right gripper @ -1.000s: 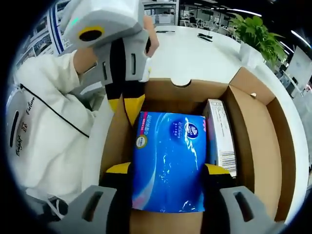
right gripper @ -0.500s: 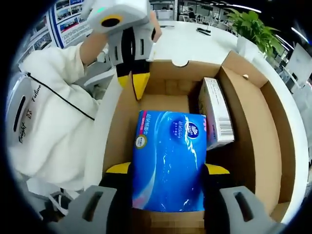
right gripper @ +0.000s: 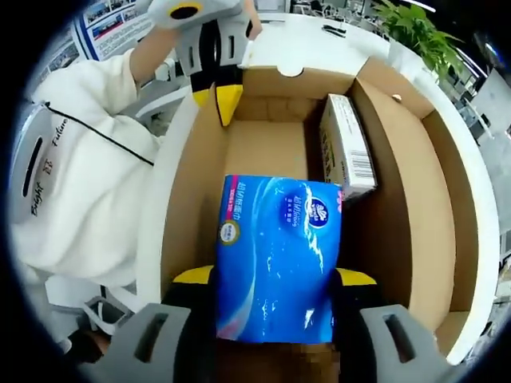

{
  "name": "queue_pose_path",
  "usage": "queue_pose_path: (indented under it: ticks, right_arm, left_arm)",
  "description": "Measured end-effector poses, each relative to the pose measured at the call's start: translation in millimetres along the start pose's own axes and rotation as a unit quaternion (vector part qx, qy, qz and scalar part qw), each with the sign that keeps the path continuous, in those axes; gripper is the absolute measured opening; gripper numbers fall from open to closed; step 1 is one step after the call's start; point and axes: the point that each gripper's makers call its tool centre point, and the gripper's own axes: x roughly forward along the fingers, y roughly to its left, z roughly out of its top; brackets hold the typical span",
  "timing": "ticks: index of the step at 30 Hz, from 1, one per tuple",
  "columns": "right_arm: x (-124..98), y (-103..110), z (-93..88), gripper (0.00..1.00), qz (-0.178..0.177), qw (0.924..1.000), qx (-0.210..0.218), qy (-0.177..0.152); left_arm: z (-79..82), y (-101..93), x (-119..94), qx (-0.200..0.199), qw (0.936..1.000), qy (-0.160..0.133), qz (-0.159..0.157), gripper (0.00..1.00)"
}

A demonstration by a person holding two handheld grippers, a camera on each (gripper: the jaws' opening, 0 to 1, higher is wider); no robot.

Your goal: Operate the shoe box by opening the lid, removing the specified soft item, and placing it in the target area until the item is outside and the box remains undamaged.

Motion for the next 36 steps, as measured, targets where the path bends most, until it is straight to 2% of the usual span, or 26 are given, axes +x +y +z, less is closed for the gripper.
queue_pose_path:
  ticks: [8, 12, 15, 24, 29, 36]
  right_arm:
    - [1.7, -1.9, -4.9, 0.6, 0.009, 0.9997, 0.011, 0.019]
    - [5.6, -1.3, -5.6, 0.62, -0.001, 0.9982, 0.009, 0.06]
    - [9.6, -1.8, -4.7, 0.64, -0.002, 0.9971, 0.011, 0.075]
    - [28.1, -4.4, -6.7, 0.71, -0.006, 0.9957, 0.008, 0.093]
    - [32.8, -18.7, -7.5, 0.74, -0.001, 0.9937, 0.014, 0.111]
    - [40.8, -11.4, -12.3, 0.79, 0.012, 0.9933, 0.022, 0.113]
  left_arm:
    - [0.2, 0.0, -0.1, 0.0, 1.0, 0.0, -0.001, 0.01]
    - [0.0, 0.1, -0.1, 0.0, 1.0, 0.0, -0.001, 0.01]
    - [0.0, -0.1, -0.1, -0.001, 1.0, 0.001, -0.001, 0.01]
    - [0.2, -0.6, 0.0, 0.001, 1.0, 0.002, -0.001, 0.01]
    - [0.3, -0.6, 0.0, 0.001, 1.0, 0.001, 0.0, 0.01]
    - [0.3, -0.5, 0.2, -0.001, 1.0, 0.003, -0.002, 0.01]
